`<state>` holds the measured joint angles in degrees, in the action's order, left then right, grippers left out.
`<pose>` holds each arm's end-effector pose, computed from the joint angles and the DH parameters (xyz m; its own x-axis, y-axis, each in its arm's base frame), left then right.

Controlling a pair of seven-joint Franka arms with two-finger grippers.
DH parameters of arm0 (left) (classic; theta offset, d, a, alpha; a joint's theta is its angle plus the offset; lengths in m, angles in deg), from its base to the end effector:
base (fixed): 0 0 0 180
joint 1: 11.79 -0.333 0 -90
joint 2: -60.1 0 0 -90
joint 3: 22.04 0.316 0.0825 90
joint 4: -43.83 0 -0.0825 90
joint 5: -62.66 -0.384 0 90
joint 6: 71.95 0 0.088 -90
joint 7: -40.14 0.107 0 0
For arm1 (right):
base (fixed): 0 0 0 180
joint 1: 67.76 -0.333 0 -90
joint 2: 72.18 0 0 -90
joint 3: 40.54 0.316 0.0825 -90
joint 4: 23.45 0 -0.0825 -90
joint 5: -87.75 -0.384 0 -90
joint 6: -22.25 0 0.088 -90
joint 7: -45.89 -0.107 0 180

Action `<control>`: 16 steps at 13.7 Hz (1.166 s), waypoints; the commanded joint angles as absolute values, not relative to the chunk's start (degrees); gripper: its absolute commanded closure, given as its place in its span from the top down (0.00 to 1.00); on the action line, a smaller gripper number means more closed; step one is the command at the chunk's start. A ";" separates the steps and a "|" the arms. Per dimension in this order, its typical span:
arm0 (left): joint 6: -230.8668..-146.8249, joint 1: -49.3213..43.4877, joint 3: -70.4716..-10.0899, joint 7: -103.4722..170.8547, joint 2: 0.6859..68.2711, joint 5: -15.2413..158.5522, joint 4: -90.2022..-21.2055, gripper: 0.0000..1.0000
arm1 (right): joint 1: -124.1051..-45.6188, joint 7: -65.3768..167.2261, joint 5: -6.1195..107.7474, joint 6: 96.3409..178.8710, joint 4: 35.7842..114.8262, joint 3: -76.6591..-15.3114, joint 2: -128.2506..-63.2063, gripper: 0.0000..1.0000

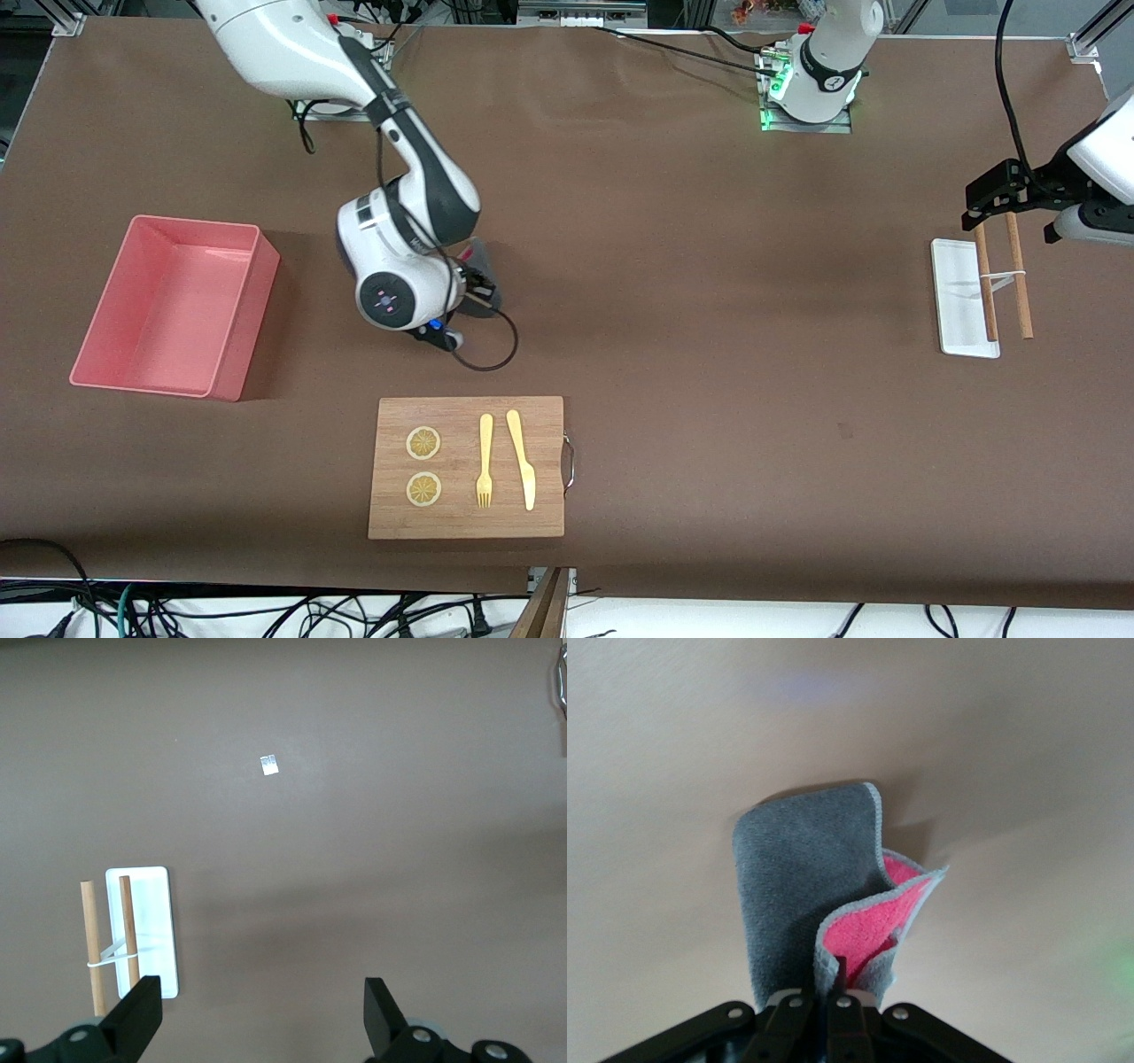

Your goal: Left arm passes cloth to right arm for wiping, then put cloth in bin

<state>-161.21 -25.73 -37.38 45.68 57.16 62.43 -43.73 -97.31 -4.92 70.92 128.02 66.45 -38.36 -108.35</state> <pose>0.5684 -0.0094 0.6156 0.9925 -0.1207 -0.0188 -0.1205 -0.9926 0.0114 0.5506 0.3638 0.2526 0.7964 -0.4312 -0.4241 -0.4245 -0.8980 0.1158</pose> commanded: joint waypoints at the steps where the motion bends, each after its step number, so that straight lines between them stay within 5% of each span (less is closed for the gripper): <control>1: -158.96 -25.41 -37.86 44.10 54.47 61.52 -39.84 1.00 | -98.88 -8.06 69.30 129.82 66.46 -38.78 -108.04 0.00; 8: -158.52 -24.19 -37.60 44.28 54.82 61.26 -39.84 1.00 | -94.50 -3.08 68.94 127.30 66.72 -39.39 -108.39 0.00; 16: -156.76 -5.32 -18.12 42.96 56.06 61.35 -41.77 1.00 | -80.79 18.97 78.77 116.04 66.63 -39.57 -107.86 0.00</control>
